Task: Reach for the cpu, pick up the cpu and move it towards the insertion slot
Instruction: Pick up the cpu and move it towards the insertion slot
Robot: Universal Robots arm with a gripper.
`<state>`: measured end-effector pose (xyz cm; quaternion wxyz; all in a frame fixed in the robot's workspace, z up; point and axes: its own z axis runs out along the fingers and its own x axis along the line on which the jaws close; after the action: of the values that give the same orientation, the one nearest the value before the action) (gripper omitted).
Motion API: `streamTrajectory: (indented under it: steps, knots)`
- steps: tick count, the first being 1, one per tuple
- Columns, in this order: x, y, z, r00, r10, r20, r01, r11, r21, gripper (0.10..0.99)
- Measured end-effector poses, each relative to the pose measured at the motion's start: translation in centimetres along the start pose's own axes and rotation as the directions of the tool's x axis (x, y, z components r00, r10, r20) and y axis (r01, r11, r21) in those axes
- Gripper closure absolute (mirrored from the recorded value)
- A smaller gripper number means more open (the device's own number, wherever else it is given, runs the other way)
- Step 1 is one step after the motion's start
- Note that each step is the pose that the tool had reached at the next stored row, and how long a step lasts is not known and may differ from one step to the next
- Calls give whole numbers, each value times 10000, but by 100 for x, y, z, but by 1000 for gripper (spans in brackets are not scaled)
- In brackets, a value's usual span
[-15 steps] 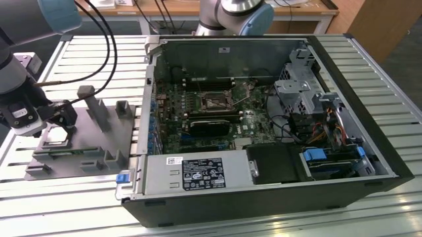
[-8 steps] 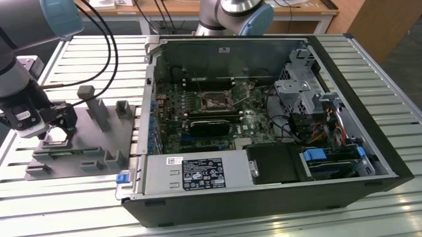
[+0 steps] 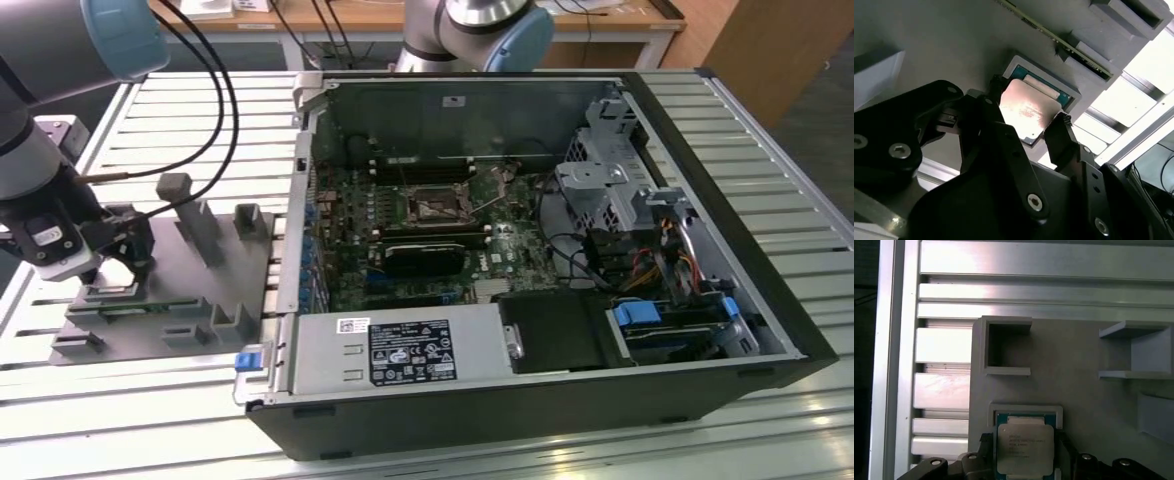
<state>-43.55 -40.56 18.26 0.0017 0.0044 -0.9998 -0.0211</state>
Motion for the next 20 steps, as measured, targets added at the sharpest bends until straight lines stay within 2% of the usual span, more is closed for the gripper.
streamTrajectory:
  steps: [1,2,5,6,11,14,20]
  knots:
    - [0,1,2,10000,0,-1,0,10000,1,412]
    - [0,2,4,10000,0,0,0,10000,1,478]
    - [0,4,6,10000,0,0,0,10000,1,490]
    - [0,4,6,10000,0,0,0,10000,0,545]
    - [0,6,-27,10000,1,1,-1,10000,-1,545]
    - [0,10,-96,10000,0,2,0,10000,-1,545]
    - [1,22,-359,10000,0,1,0,10000,-1,545]
